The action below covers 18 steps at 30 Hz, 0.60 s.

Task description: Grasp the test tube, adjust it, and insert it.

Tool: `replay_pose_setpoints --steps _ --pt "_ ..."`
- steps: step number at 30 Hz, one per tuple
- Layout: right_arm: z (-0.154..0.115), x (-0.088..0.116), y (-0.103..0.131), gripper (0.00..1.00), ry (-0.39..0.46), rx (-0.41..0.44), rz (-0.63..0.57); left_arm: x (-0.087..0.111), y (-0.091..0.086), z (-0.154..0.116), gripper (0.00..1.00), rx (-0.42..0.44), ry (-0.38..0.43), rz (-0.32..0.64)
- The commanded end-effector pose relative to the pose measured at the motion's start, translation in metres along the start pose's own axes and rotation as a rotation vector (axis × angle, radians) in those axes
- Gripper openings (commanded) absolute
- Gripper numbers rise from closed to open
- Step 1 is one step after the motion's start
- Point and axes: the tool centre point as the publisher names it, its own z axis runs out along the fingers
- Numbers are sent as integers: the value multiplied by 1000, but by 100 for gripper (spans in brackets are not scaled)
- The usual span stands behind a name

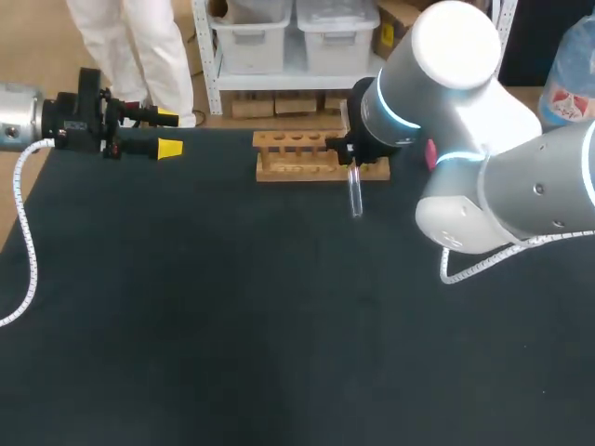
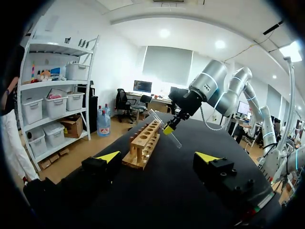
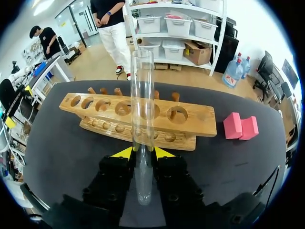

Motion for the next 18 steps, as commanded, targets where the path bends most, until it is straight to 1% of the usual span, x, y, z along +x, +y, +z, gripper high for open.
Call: replay_pose_setpoints --steps 1,7,11,18 --pt "-9 0 0 0 -10 1 11 1 1 0 100 1 -3 2" --pt "-27 0 5 0 -45 0 27 1 1 0 100 1 -3 2" --pt "-44 -5 6 0 -93 12 28 1 1 0 100 1 -3 2" --pt "-76 -23 -3 0 -227 45 17 1 1 0 100 1 -3 2"
